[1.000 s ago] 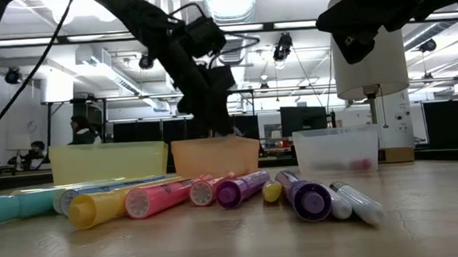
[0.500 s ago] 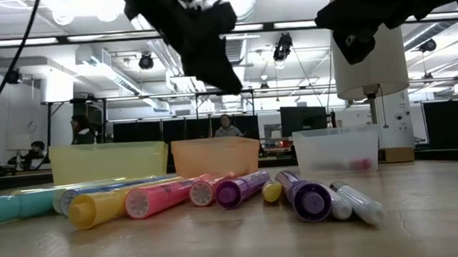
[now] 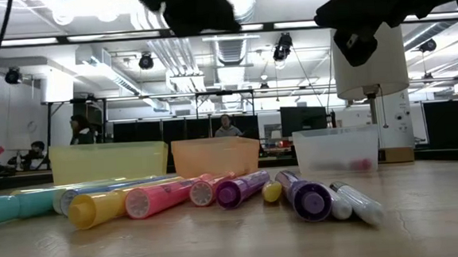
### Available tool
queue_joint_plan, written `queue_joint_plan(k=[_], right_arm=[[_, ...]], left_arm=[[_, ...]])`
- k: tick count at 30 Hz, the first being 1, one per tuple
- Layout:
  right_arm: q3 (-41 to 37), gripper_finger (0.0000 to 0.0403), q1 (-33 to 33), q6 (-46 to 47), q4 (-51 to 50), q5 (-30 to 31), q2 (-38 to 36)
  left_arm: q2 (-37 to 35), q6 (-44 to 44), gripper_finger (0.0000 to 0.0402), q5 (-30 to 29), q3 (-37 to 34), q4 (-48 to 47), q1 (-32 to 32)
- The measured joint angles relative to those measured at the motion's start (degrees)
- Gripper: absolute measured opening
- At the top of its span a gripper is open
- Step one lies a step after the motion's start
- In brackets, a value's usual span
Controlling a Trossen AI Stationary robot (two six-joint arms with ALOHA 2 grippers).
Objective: Pick & Place Markers
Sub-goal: Put the right violet highlighter pen into the yellow bin
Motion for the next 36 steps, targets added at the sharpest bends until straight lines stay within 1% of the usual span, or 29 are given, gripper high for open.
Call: queue_joint_plan(k=[4,9,16,20,22,25,28,36], right_arm=[[-0.02,0.0031,0.00,0.08,0.71,0.03,0.55],[-0.02,0.0031,0.00,0.08,3.07,0.02,3.12],[0.73,0.0031,0.00,0.79,3.05,0.02,9.59],[2.95,0.0031,0.00,4.52,7.18,0.01,14.01],[5.03,0.0031,0.00,5.38,7.88,-0.02,15.97],[8.51,0.0031,0.00,5.42,7.20,-0.08,18.09],[11.43,0.0031,0.30,5.65,6.91,-0.51,19.77],[19.19,0.0031,0.35,5.00,6.74,-5.13,22.47]], left_arm=[[-3.15,-1.19,0.0140,-0.07,-5.14,9.69,-4.00],[-9.05,-4.01,0.0140,-0.54,-13.12,18.43,-8.18],[-17.65,-6.48,0.0140,-0.55,-26.63,36.32,-12.14],[-20.53,-6.48,0.0140,-0.46,-33.60,48.46,-13.93],[-21.54,-6.51,0.0140,-0.31,-36.56,52.85,-14.64],[-22.99,-7.22,0.0140,-0.07,-39.73,56.63,-14.67],[-24.51,-8.14,0.0140,-0.33,-41.48,57.04,-14.64],[-28.88,-2.55,0.0140,-0.27,-42.68,57.09,-14.51]])
